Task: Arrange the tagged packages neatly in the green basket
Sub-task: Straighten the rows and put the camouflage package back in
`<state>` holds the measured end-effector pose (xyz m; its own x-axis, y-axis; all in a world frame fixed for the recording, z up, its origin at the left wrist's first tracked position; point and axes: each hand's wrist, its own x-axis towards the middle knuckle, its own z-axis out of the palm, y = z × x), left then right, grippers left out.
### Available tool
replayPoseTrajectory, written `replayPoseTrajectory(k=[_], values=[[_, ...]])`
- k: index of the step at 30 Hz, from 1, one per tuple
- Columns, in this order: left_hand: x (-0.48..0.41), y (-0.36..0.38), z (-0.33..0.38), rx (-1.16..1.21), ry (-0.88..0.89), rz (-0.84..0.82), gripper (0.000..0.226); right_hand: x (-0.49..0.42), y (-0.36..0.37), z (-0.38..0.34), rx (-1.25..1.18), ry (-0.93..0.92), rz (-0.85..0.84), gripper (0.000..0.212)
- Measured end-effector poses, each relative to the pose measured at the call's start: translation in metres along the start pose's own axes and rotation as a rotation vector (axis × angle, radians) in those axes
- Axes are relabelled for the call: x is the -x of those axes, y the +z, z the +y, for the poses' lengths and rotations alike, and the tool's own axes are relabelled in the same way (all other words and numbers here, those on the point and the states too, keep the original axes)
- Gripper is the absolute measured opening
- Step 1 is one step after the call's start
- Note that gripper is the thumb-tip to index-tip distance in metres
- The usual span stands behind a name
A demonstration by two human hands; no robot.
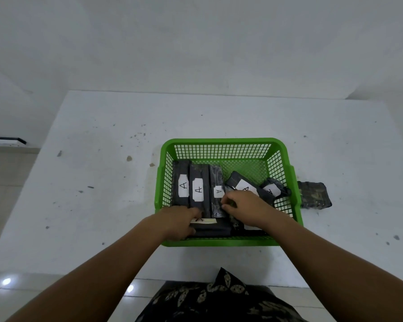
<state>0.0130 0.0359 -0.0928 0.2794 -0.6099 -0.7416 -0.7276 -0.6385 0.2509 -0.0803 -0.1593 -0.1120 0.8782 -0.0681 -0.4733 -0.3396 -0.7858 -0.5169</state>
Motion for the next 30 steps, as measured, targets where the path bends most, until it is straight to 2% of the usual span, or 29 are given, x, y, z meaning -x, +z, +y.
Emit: replayPoseTrajectory(k=[3,5,7,9,14,18,25,30], values=[[0.000,0.007,0.001,-0.012,-0.017,0.117,0.052,0.000,-0.001,-0.001,-0.014,-0.007,0.052,0.019],[0.000,0.010,0.003,-0.039,-0.032,0.177,0.055,-0.001,-0.003,0.000,0.011,-0.018,0.152,0.019],[-0.001,0.011,0.003,-0.100,-0.034,0.210,0.056,-0.001,-0.005,0.004,0.120,-0.009,0.293,0.021],[-0.002,0.012,0.003,-0.126,-0.024,0.226,0.054,-0.002,-0.008,0.007,0.246,0.059,0.367,0.023],[-0.004,0.015,0.002,-0.158,-0.015,0.252,0.031,-0.007,-0.009,0.013,0.451,0.221,0.278,0.035],[-0.006,0.015,0.005,-0.151,-0.008,0.234,0.031,-0.012,-0.010,0.013,0.450,0.269,0.233,0.043],[-0.008,0.013,0.004,-0.123,-0.019,0.201,0.028,-0.024,-0.015,0.016,0.352,0.330,0.158,0.047],[-0.010,0.006,0.000,-0.208,-0.014,0.168,0.021,-0.029,-0.021,0.013,0.154,0.319,0.218,0.051]])
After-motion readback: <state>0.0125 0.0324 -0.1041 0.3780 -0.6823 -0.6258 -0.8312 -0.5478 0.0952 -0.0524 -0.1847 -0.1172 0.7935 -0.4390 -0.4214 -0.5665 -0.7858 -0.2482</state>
